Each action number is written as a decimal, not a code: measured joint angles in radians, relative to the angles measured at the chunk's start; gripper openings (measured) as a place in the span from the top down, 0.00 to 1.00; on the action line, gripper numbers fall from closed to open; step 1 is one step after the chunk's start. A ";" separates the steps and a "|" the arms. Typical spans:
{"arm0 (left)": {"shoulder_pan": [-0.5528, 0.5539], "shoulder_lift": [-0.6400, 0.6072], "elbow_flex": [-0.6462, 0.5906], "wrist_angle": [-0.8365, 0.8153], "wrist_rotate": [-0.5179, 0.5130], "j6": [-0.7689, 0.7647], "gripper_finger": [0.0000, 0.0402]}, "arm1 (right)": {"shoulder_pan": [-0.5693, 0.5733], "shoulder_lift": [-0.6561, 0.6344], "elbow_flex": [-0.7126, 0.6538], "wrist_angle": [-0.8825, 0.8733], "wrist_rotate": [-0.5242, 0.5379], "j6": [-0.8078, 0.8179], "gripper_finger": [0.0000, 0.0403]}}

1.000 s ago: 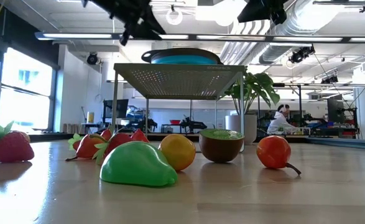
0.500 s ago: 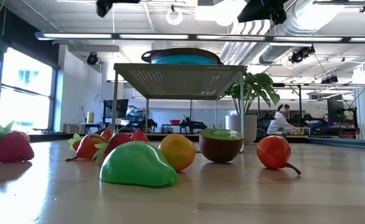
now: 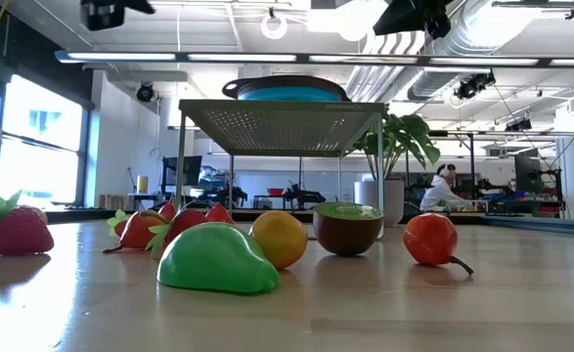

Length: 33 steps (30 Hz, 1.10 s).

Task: Pick & Place Fruit
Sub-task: Put the orange peach in the blue bowl on the shelf

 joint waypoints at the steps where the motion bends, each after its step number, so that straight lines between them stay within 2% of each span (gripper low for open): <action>1: -0.014 0.005 0.000 -0.017 0.000 -0.025 0.73 | 0.000 0.000 0.000 0.000 0.000 0.000 0.87; 13: -0.188 0.086 0.000 -0.199 -0.003 -0.395 0.73 | 0.000 0.000 0.000 0.000 0.000 -0.006 0.87; 24: -0.286 0.215 0.000 -0.345 -0.003 -0.714 0.73 | 0.000 0.000 0.000 0.000 0.000 -0.007 0.87; 29: -0.300 0.285 0.000 -0.339 0.005 -0.751 0.73 | 0.000 0.000 0.000 0.000 0.000 -0.008 0.87; 33: -0.298 0.343 0.000 -0.345 0.065 -0.757 0.73 | 0.000 0.000 0.000 0.000 0.000 -0.007 0.87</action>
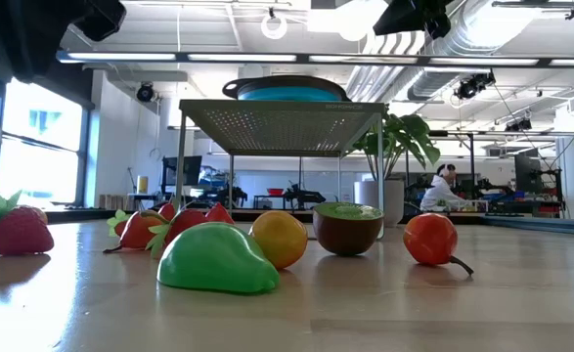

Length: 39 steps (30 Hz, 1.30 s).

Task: Pick & Place Fruit
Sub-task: Put the orange peach in the blue bowl on the shelf

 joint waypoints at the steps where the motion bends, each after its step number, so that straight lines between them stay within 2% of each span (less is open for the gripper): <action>1: 0.000 0.012 0.000 -0.005 0.007 0.000 0.73 | 0.000 0.000 0.000 0.000 0.000 0.001 0.87; 5: 0.000 0.055 0.000 -0.012 0.011 0.000 0.67 | 0.000 0.000 0.000 0.000 0.000 0.004 0.87; 12: 0.000 0.063 -0.045 0.015 0.036 -0.048 0.42 | 0.000 0.000 0.000 0.000 0.000 0.001 0.87; 15: 0.000 0.062 -0.078 0.052 0.035 -0.097 0.37 | 0.000 0.000 0.000 0.000 0.000 0.001 0.87; 21: 0.000 0.063 -0.176 0.249 -0.001 -0.094 0.36 | 0.000 0.000 0.000 -0.005 -0.004 0.000 0.87; 31: 0.000 0.063 -0.327 0.389 0.005 -0.157 0.36 | 0.000 0.000 0.000 -0.006 -0.005 0.000 0.87; 39: 0.000 0.066 -0.377 0.519 0.004 -0.175 0.36 | 0.000 0.000 0.000 -0.008 -0.005 0.000 0.87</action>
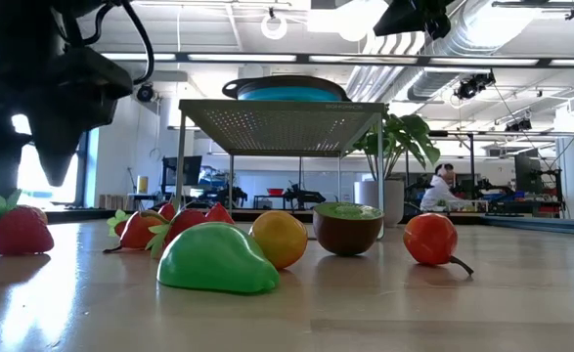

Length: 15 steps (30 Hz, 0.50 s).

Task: Pick & Place Fruit
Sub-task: Put the orange peach in the blue bowl on the shelf

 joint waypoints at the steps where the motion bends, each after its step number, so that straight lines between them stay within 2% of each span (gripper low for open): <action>1: 0.000 0.008 0.000 -0.002 -0.001 -0.004 0.36 | 0.000 0.000 0.000 0.000 0.000 0.000 0.87; 7: 0.000 0.078 -0.002 -0.005 0.039 -0.028 0.36 | 0.000 0.003 0.000 0.000 0.000 0.000 0.87; 15: 0.000 0.169 -0.001 0.066 0.042 -0.028 0.36 | 0.000 0.015 0.000 -0.004 0.000 0.000 0.87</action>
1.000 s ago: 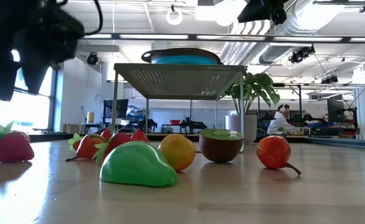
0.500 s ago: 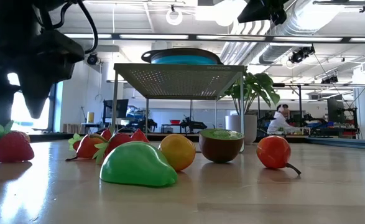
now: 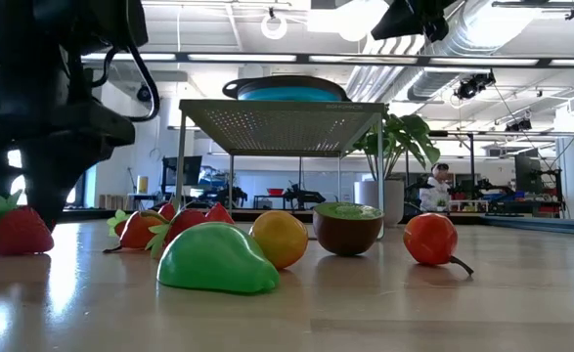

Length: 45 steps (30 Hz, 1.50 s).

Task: Pick & Place Fruit
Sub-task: Put the orange peach in the blue bowl on the shelf

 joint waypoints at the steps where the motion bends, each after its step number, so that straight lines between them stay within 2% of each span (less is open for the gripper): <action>1: 0.000 0.003 0.000 0.003 0.000 0.000 0.36 | 0.000 0.000 0.000 0.001 0.000 0.000 0.87; 9: 0.000 0.010 0.002 0.005 0.002 -0.006 0.37 | 0.000 0.000 0.000 0.000 0.000 0.003 0.87; 21: 0.000 0.011 0.003 -0.011 0.002 -0.023 0.63 | 0.000 0.000 0.000 -0.004 0.000 0.001 0.87; 30: 0.000 0.011 0.007 0.014 0.041 -0.015 0.68 | 0.000 0.000 0.000 -0.004 0.000 0.000 0.87; 35: 0.000 -0.041 0.007 -0.005 0.039 0.021 0.68 | 0.000 0.000 0.000 -0.005 0.000 0.000 0.87; 41: 0.000 -0.165 0.008 -0.058 0.027 0.032 0.68 | 0.000 0.000 0.000 -0.004 0.000 0.000 0.87; 45: 0.000 -0.257 0.008 -0.060 -0.032 0.040 0.68 | 0.000 0.000 0.000 -0.004 0.000 0.000 0.87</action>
